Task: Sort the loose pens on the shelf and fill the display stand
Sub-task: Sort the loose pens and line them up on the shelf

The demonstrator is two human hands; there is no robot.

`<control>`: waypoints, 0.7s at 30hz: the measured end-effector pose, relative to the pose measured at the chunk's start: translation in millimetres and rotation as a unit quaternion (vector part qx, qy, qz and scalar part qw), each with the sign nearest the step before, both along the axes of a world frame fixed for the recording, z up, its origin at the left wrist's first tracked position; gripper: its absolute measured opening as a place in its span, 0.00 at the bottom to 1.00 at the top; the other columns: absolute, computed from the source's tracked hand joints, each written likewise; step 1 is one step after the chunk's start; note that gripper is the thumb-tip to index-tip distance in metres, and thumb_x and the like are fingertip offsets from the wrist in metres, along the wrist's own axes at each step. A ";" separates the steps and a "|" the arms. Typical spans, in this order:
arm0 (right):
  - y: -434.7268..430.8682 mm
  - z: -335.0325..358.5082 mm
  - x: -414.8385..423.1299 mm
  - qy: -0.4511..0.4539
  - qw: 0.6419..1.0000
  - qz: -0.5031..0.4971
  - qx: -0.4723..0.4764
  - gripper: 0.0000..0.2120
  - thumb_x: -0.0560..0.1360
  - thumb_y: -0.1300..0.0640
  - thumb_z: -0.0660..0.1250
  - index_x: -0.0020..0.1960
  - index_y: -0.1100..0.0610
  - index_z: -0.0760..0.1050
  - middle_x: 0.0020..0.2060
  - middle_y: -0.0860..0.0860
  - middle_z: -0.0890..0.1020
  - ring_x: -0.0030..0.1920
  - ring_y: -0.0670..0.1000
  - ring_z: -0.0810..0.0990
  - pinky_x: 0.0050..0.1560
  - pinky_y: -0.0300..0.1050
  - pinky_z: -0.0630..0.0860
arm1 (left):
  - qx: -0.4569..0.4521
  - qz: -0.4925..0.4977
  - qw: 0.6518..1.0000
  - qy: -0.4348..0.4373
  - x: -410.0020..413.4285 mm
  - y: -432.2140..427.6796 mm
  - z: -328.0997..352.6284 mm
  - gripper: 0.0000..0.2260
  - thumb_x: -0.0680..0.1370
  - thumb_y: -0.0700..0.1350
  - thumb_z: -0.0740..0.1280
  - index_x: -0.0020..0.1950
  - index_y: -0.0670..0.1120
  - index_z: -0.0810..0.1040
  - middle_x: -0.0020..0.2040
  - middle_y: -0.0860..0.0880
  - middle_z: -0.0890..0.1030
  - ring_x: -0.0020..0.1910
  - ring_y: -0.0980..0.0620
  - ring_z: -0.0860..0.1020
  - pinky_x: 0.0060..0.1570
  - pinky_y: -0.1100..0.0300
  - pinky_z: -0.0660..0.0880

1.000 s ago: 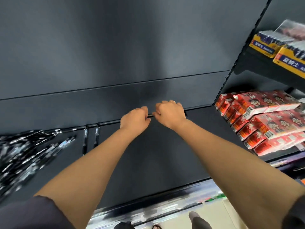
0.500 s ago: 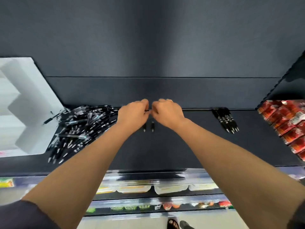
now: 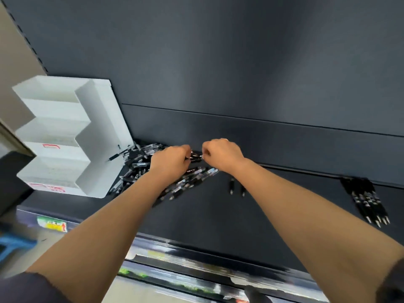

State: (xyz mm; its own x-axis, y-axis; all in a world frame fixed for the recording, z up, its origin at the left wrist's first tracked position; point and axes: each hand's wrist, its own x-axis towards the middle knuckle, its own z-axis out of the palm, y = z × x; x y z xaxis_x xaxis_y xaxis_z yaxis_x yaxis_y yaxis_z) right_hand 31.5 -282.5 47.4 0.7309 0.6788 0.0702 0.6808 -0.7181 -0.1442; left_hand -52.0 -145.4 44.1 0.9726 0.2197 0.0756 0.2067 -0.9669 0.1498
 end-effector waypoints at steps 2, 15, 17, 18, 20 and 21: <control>9.2 -4.0 5.7 0.015 1.000 0.012 -0.010 0.08 0.77 0.55 0.59 0.52 0.52 0.77 0.50 0.51 0.80 0.53 0.56 0.77 0.45 0.47 0.70 | -0.002 0.010 1.000 0.012 0.9 7.9 -4.9 0.08 0.78 0.47 0.59 0.55 0.50 0.73 0.52 0.48 0.80 0.53 0.44 0.77 0.44 0.55 0.69; 25.6 -28.9 42.6 0.078 0.996 -0.024 -0.043 0.08 0.77 0.56 0.59 0.49 0.50 0.77 0.49 0.49 0.81 0.52 0.55 0.77 0.46 0.46 0.67 | -0.030 -0.017 0.998 0.060 40.8 27.6 -34.4 0.07 0.78 0.47 0.60 0.54 0.51 0.73 0.53 0.50 0.79 0.55 0.46 0.76 0.44 0.57 0.67; 26.8 -32.0 45.3 0.090 0.994 -0.045 -0.047 0.09 0.77 0.56 0.59 0.49 0.49 0.77 0.49 0.49 0.81 0.52 0.55 0.77 0.46 0.46 0.67 | -0.033 -0.036 0.997 0.061 46.3 33.2 -38.8 0.07 0.77 0.46 0.61 0.54 0.50 0.74 0.52 0.50 0.79 0.54 0.46 0.76 0.44 0.57 0.67; 28.3 -33.1 46.0 0.098 0.992 -0.056 -0.050 0.09 0.78 0.57 0.59 0.50 0.49 0.77 0.49 0.49 0.81 0.52 0.55 0.77 0.46 0.46 0.67 | -0.033 -0.046 0.996 0.062 49.1 36.8 -40.9 0.07 0.77 0.46 0.61 0.54 0.50 0.74 0.52 0.50 0.79 0.54 0.46 0.76 0.44 0.57 0.68; 31.0 -35.1 45.0 0.114 0.989 -0.080 -0.053 0.09 0.78 0.57 0.59 0.50 0.49 0.77 0.50 0.50 0.81 0.53 0.55 0.78 0.46 0.46 0.68 | -0.034 -0.069 0.995 0.065 54.3 43.6 -45.8 0.07 0.78 0.46 0.60 0.54 0.50 0.74 0.51 0.50 0.80 0.53 0.46 0.77 0.43 0.57 0.68; 31.4 -35.5 44.7 0.119 0.987 -0.091 -0.053 0.10 0.77 0.57 0.59 0.51 0.49 0.78 0.50 0.50 0.81 0.53 0.55 0.78 0.46 0.47 0.69 | -0.036 -0.078 0.994 0.066 56.5 45.5 -47.4 0.07 0.77 0.47 0.60 0.53 0.50 0.74 0.50 0.50 0.80 0.53 0.46 0.77 0.42 0.57 0.68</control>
State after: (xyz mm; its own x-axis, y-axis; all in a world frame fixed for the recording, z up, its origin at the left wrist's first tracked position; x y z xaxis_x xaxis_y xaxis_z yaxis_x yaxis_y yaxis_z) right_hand 76.2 -251.1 11.9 0.8283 0.5297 -0.1826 0.4956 -0.8446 -0.2024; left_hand 4.6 -99.9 -3.3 0.9958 0.0655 -0.0646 0.0773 -0.9766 0.2009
